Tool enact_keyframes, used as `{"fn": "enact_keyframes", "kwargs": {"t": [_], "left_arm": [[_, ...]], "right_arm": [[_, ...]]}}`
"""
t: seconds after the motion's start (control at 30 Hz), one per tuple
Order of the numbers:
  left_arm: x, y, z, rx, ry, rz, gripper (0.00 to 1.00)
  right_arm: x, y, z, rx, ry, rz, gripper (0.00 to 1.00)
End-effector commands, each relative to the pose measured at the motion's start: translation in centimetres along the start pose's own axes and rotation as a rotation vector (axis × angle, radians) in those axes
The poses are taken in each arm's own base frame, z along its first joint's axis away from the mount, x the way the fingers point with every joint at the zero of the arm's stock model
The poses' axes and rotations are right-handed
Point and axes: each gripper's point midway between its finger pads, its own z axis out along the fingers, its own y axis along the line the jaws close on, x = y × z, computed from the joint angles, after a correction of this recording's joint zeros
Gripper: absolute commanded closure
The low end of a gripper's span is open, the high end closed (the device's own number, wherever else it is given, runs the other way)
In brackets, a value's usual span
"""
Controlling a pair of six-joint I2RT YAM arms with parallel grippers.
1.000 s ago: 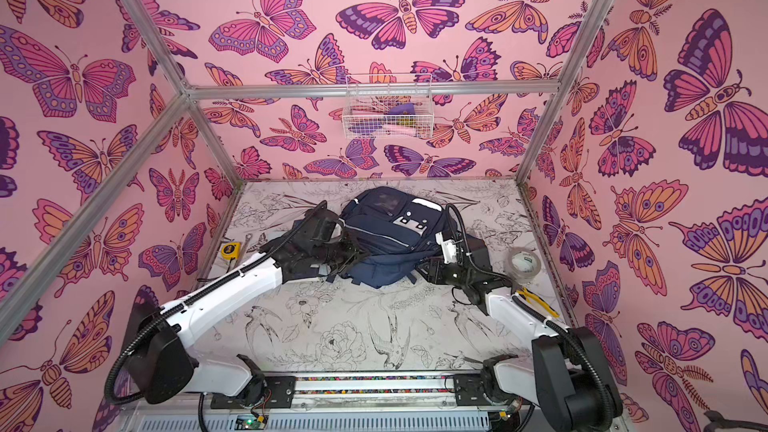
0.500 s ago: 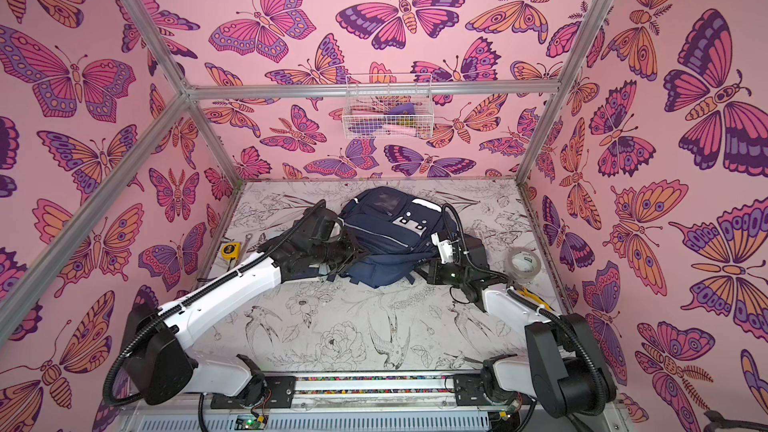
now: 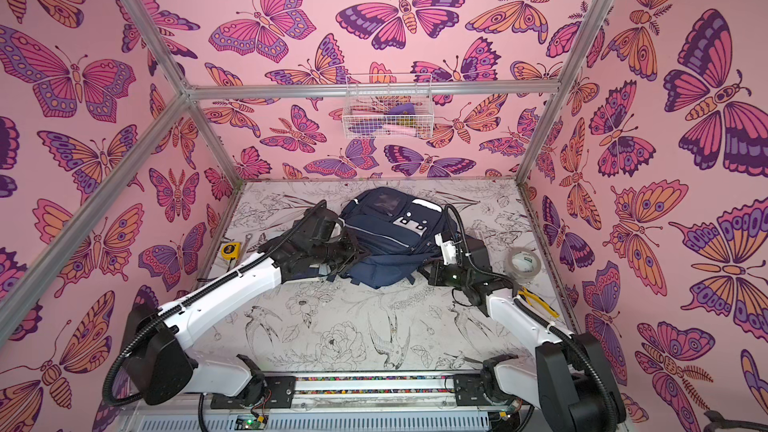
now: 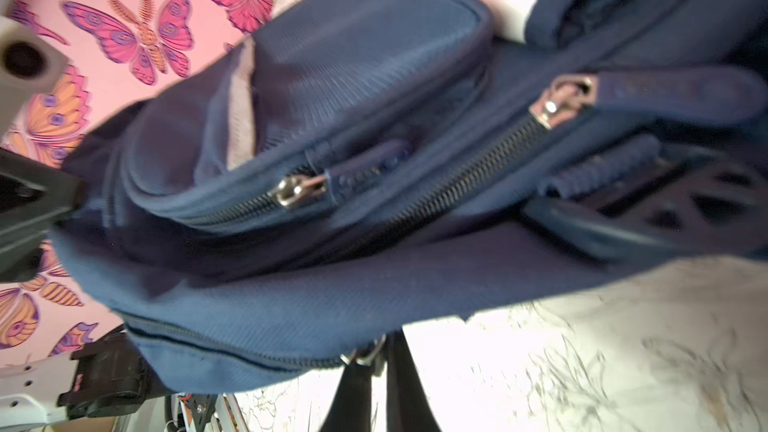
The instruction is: Pack the student bag
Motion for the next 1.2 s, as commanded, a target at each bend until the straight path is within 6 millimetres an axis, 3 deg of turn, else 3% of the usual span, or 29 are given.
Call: {"fn": "enact_keyframes", "kwargs": {"t": [0.0,0.13,0.37,0.4,0.5,0.53,0.57,0.77,1.17], "left_arm": [[-0.6,-1.9,-1.7,0.071,-0.044,0.047,1.00],[-0.7,-1.5,-1.6,0.061,-0.052,0.046,1.00],[-0.7,-0.7,-0.9,0.049,-0.046,0.030,1.00],[-0.6,-0.7,-0.8,0.050,-0.043,0.026,1.00],[-0.6,-1.4,-1.2,0.073,-0.040,0.026,1.00],[-0.6,-1.8,-1.5,0.084,-0.042,0.031,1.00],[-0.5,-2.2,-1.8,0.097,-0.042,0.036,1.00],[-0.5,-3.6,-3.3,0.133,-0.045,0.052,1.00],[-0.6,-5.3,-4.6,0.179,-0.044,0.050,1.00]], "right_arm": [[1.8,-3.4,-1.4,0.267,0.077,0.034,1.00],[3.8,-5.1,-2.5,0.387,0.151,0.096,1.00],[5.2,-2.5,-2.3,0.349,0.203,0.044,1.00],[5.1,-2.0,-2.1,0.332,0.202,0.039,0.92],[4.1,-0.6,-2.1,0.263,0.149,0.017,0.44],[3.5,-0.7,-2.3,0.273,0.115,0.011,0.35],[3.1,-0.6,-2.4,0.265,0.090,-0.002,0.32],[0.9,2.8,-1.8,-0.050,0.001,-0.002,0.38],[-0.2,3.4,-0.7,-0.205,-0.004,-0.006,0.47]]}}
